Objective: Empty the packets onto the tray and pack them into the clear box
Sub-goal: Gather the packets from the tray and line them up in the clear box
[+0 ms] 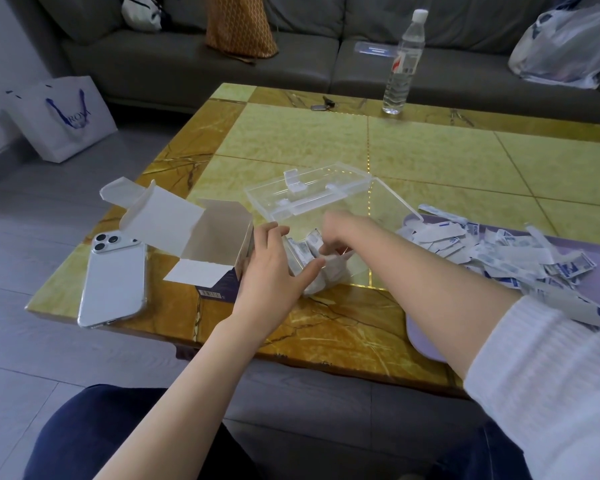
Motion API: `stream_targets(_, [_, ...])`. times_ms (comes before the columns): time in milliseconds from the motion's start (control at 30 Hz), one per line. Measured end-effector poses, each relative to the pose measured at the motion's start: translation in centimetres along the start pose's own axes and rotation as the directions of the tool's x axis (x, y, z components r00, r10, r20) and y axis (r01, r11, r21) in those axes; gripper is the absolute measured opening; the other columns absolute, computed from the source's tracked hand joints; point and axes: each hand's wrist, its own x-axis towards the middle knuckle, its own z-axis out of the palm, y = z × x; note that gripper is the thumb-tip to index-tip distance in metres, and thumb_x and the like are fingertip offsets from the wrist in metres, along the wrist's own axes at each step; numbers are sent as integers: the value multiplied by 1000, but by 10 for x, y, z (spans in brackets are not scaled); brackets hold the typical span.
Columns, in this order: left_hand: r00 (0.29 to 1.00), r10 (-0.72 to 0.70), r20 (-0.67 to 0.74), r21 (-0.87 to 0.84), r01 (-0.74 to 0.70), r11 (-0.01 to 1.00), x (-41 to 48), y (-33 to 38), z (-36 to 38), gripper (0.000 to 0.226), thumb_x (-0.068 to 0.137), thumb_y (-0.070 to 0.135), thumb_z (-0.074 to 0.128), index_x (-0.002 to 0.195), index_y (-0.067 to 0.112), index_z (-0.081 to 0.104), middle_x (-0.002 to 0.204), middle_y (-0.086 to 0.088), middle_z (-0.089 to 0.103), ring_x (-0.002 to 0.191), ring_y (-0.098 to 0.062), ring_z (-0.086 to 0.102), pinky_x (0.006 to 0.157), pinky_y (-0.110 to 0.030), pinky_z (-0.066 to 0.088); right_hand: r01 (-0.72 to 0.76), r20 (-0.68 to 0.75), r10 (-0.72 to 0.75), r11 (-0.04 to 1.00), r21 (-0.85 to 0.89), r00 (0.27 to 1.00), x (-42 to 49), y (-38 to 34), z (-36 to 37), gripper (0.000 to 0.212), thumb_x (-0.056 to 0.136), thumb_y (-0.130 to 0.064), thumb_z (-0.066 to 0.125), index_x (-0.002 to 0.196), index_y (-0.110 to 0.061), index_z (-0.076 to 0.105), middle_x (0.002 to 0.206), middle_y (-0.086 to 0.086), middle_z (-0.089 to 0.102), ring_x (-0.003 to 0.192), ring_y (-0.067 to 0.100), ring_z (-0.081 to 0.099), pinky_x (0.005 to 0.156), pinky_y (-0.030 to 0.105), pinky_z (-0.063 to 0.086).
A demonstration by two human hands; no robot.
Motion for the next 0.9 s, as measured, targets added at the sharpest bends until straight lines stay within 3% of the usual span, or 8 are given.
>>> stream_targets(167, [1000,9,-10,1,-9,1000,0,-1,1,67,85,44,60,137,9,34,141,-1,28,127,-15,36,95,-20,34,13,56,-20,993,117,998,1,-3,2,34,93,-22,56,64,-10,43,67,3,44,64,18,48,60,24,42])
stream_targets(267, [1000,9,-14,3,-9,1000,1,0,1,67,86,43,60,137,9,34,141,-1,28,127,-13,35,92,-17,31,22,69,-31,990,140,997,1,-10,2,30,94,-19,54,66,-9,48,66,3,47,57,15,44,54,21,38])
stream_targets(367, [1000,12,-13,4,-12,1000,1,0,1,66,86,43,60,136,9,35,141,-1,28,126,-13,36,91,-17,32,19,86,-39,975,222,996,4,-10,2,24,88,-11,60,66,-8,50,63,5,52,57,17,49,57,23,42])
stream_targets(500, [1000,6,-16,-5,-6,1000,0,-1,1,66,86,43,60,136,9,35,142,-2,28,126,-14,36,92,-19,33,16,58,-31,969,245,998,4,-9,3,32,85,-10,63,58,-9,46,31,-1,46,49,17,45,50,24,38])
stream_targets(633, [1000,9,-6,-7,-9,1000,0,0,0,68,85,44,60,136,8,35,142,-2,28,126,-16,37,94,-22,36,12,48,-25,968,251,999,5,-4,3,31,88,-21,64,62,-10,49,60,4,52,63,20,53,62,25,46])
stream_targets(733, [1000,5,-6,-13,-6,1000,0,0,0,68,84,45,60,136,8,35,141,-2,29,124,-17,40,93,-24,39,-4,34,-4,971,239,999,3,2,3,34,90,-24,61,62,-12,47,63,1,51,61,17,50,58,22,42])
stream_targets(833, [1000,12,-9,-3,-12,1000,1,0,1,68,85,44,60,136,8,35,141,-2,28,125,-15,37,94,-23,37,12,19,-20,937,349,1000,2,2,4,26,87,-16,63,66,-11,48,70,3,54,79,25,56,78,32,49])
stream_targets(900, [1000,11,-11,0,-11,1000,1,-1,1,68,85,45,60,136,9,35,141,-2,28,126,-16,37,95,-24,37,10,44,-27,934,356,999,1,-1,3,17,88,-21,63,82,-7,55,86,7,62,88,24,60,89,33,51])
